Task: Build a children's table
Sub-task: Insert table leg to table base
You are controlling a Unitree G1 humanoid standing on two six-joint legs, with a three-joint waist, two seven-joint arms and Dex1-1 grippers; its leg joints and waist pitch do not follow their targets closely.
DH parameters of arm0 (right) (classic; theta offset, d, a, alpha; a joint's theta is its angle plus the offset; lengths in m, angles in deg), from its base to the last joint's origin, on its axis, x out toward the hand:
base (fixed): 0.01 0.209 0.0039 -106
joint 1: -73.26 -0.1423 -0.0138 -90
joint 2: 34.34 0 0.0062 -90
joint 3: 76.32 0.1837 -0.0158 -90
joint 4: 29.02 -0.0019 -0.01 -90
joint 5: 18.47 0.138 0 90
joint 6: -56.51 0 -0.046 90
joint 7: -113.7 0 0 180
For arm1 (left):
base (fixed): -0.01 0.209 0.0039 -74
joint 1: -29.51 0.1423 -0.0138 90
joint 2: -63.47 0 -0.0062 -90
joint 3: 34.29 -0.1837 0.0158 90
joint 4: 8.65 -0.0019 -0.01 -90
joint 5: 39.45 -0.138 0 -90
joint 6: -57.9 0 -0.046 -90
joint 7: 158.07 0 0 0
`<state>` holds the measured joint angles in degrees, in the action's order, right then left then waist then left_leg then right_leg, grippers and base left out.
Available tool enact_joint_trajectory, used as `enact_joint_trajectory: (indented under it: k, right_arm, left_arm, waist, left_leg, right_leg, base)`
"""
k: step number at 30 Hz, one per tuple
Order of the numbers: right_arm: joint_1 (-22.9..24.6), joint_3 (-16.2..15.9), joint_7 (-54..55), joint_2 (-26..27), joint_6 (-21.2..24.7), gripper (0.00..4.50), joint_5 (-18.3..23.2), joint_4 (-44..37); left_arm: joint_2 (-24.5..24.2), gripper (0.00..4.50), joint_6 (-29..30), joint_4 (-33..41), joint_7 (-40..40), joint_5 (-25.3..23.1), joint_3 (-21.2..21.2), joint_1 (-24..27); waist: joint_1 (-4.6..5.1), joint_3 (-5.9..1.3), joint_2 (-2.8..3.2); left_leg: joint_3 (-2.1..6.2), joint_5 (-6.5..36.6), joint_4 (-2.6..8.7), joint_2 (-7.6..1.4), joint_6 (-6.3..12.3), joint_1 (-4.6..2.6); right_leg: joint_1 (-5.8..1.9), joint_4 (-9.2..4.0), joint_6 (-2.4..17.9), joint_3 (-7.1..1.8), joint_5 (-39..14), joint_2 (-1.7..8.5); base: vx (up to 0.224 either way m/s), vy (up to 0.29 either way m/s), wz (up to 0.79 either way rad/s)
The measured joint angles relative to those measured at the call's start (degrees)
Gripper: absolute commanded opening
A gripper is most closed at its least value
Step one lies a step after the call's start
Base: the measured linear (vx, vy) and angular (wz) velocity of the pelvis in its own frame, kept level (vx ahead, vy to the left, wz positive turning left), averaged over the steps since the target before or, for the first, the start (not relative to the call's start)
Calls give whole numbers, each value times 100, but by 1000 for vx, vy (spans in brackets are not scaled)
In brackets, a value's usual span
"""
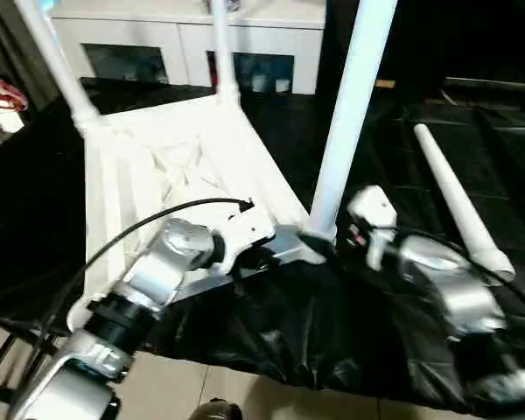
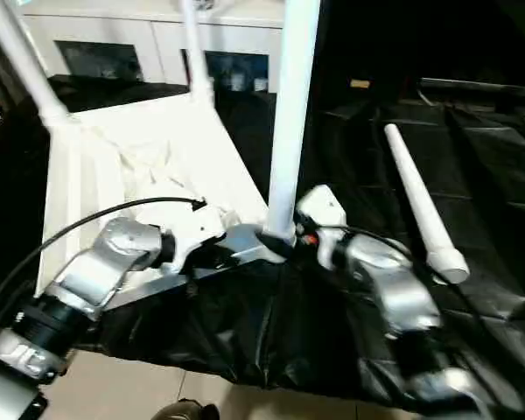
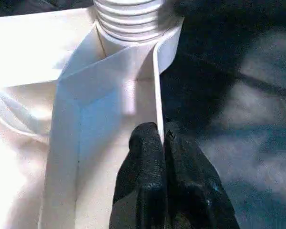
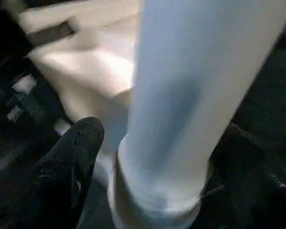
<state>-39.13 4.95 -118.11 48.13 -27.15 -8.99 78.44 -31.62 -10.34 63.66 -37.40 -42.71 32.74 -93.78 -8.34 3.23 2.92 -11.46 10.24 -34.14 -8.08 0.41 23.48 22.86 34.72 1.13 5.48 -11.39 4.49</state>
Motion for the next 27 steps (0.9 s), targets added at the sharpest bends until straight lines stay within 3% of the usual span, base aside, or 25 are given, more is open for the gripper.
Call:
enact_joint_trajectory:
  k: [6, 13, 18, 22, 27]
  right_arm:
    - [43, -242, -322, -209, 94, 389, -94, -82]
    - [97, -286, -518, -209, 242, 389, -33, -245]
    - [108, -304, -654, -255, 309, 345, -6, -327]
    - [141, -316, -741, -258, 319, 334, -6, -326]
    - [145, -353, -759, -255, 318, 279, -10, -308]
  left_arm:
    - [-205, 0, -362, 0, -476, 137, -53, 80]
    - [-313, 0, -602, 0, -785, 135, -195, 84]
    - [-338, 0, -720, -17, -840, 133, -226, 83]
    - [-340, 0, -765, -50, -852, 132, -226, 83]
    - [-354, 0, -836, -107, -860, 131, -226, 83]
  waist:
    - [-26, 0, 0]
    - [-33, 0, 0]
    - [-38, 0, -1]
    - [-40, 0, -1]
    - [-47, -1, -1]
  left_leg:
    - [-1, 0, -35, -9, 0, -1]
    - [-8, -2, -37, -15, -3, -5]
    - [-8, -3, -40, -17, -4, -5]
    - [-8, -3, -45, -17, -3, -4]
    - [-8, -3, -51, -19, -3, -5]
  right_leg:
    - [-4, 27, 0, 0, 0, 0]
    - [-23, 34, 1, -3, 3, 0]
    - [-23, 40, 0, -2, 3, 0]
    - [-23, 40, 0, -2, 3, 0]
    - [-24, 48, 0, -2, 3, 0]
  base:
    - [0, 0, 0]
    - [0, 0, 0]
    - [0, 0, 0]
    - [0, 0, 0]
    - [0, 0, 0]
